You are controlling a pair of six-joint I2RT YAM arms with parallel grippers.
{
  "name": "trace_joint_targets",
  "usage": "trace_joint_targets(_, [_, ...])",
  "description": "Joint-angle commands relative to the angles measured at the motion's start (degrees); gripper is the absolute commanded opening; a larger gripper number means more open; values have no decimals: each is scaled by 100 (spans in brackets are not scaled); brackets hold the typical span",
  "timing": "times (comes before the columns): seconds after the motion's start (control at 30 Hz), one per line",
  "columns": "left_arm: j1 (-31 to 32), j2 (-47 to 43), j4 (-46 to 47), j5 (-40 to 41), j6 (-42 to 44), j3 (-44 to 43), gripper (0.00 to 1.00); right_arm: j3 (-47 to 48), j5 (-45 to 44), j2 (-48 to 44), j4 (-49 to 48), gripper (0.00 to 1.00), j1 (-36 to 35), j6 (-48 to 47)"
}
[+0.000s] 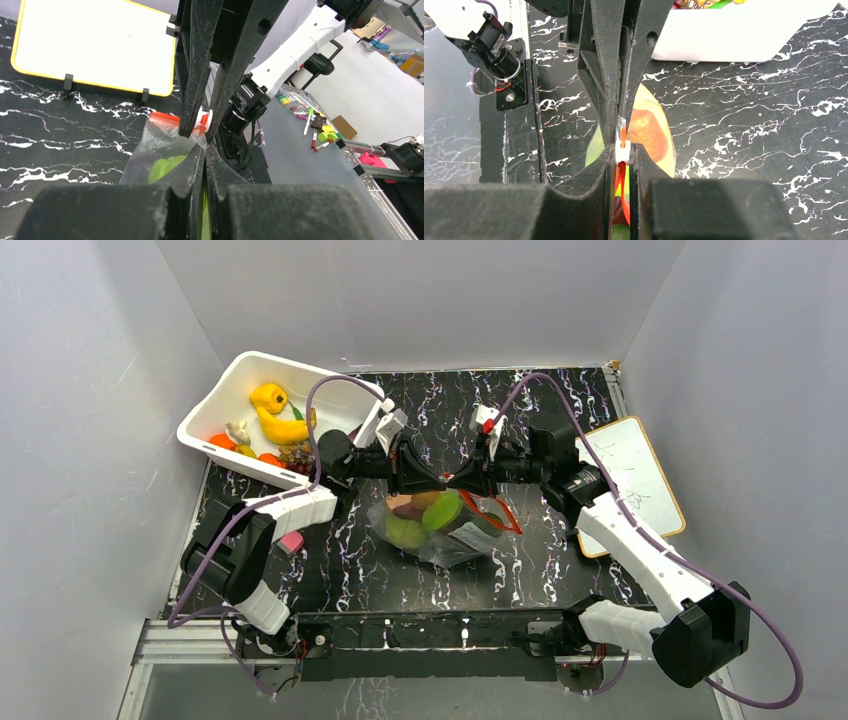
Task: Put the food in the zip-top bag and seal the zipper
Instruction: Zip the zipper food storage bag at the center of the board.
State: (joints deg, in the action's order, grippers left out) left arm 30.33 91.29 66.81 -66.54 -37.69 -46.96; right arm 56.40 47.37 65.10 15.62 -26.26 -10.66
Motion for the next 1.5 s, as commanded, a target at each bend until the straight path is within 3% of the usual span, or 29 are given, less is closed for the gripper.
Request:
trace_joint_targets(0.0, [-169,-20,2082,266,-1136,39,0,-68,-271,-109,150,7,7,-209])
trace_joint_targets(0.2, [-220,99,2518,340,-1476,97,0,-55,-290,-157,329,7,14,-316])
trace_joint_targets(0.53, [-241,-265,1770,502,-868,230,0,-208,-317,-258,341,9,17,-253])
trace_joint_targets(0.93, [-352,-585,1320,384,-718,147,0,-119,-322,-225,666,10,35,-538])
trace_joint_targets(1.17, [-353,-642,857,327,-409,114,0,-47,94,-239,259,0,33,-405])
trace_joint_targets(1.2, [-352,-635,758,252,-325,93,1,-9,158,-217,241,0,40,-403])
trace_joint_targets(1.23, [-350,-656,561,166,-174,47,10,48,226,-191,245,0,36,-421])
trace_joint_targets(1.33, [-352,-753,-498,-65,518,-146,44,281,356,-92,330,0,33,-481])
trace_joint_targets(1.37, [-352,-792,-876,-108,818,-224,51,355,421,-54,341,0,34,-510])
trace_joint_targets(1.47, [-345,-850,-2010,-231,1730,-493,56,553,558,77,394,0,33,-571])
